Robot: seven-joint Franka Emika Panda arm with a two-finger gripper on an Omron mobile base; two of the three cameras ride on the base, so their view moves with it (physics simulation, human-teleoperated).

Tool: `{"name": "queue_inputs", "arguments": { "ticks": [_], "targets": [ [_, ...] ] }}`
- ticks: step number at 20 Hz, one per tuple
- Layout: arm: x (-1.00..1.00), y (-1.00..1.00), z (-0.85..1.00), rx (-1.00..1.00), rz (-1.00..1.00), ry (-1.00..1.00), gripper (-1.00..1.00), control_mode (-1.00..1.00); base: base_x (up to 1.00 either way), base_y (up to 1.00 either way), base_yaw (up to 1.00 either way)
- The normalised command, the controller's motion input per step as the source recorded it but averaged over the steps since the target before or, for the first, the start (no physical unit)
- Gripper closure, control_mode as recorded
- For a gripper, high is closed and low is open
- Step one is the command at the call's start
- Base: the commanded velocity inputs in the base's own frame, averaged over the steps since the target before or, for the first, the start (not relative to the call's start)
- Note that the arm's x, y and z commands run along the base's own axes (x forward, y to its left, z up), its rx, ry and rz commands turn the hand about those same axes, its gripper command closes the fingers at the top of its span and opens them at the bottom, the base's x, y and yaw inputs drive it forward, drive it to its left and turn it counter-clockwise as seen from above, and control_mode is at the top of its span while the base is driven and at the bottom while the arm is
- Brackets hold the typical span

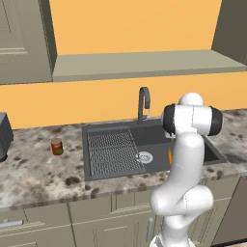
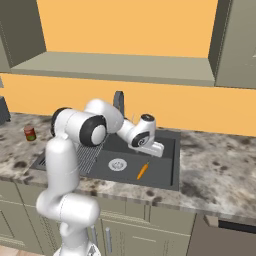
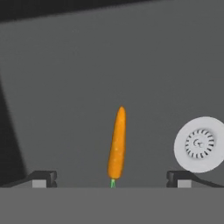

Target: Turn on the sink faucet. Then move the carrot from the counter to the sink. Turn off the sink. Move the vegetable from the sink to the pot next to the stove. Finally move the pot to the rear left burner.

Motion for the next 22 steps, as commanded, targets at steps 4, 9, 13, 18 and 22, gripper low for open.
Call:
{"name": "queue_inputs", "arguments": {
  "ticks": [4, 9, 13, 18, 22],
  "targets": [
    [0.08, 0.03, -0.31, 0.00, 0.00, 0.00, -1.00, -1.00, 0.00, 0.00, 0.00],
    [0.04, 0.04, -0.30, 0.00, 0.00, 0.00, -1.00, -1.00, 0.00, 0.00, 0.00],
    [0.00, 0.16, -0.27, 0.00, 0.00, 0.00, -1.00, -1.00, 0.00, 0.00, 0.00],
    [0.00, 0.13, -0.21, 0.00, 0.00, 0.00, -1.00, -1.00, 0.00, 0.00, 0.00],
    [0.00, 0.03, -0.19, 0.00, 0.00, 0.00, -1.00, -1.00, 0.00, 0.00, 0.00]
  ]
}}
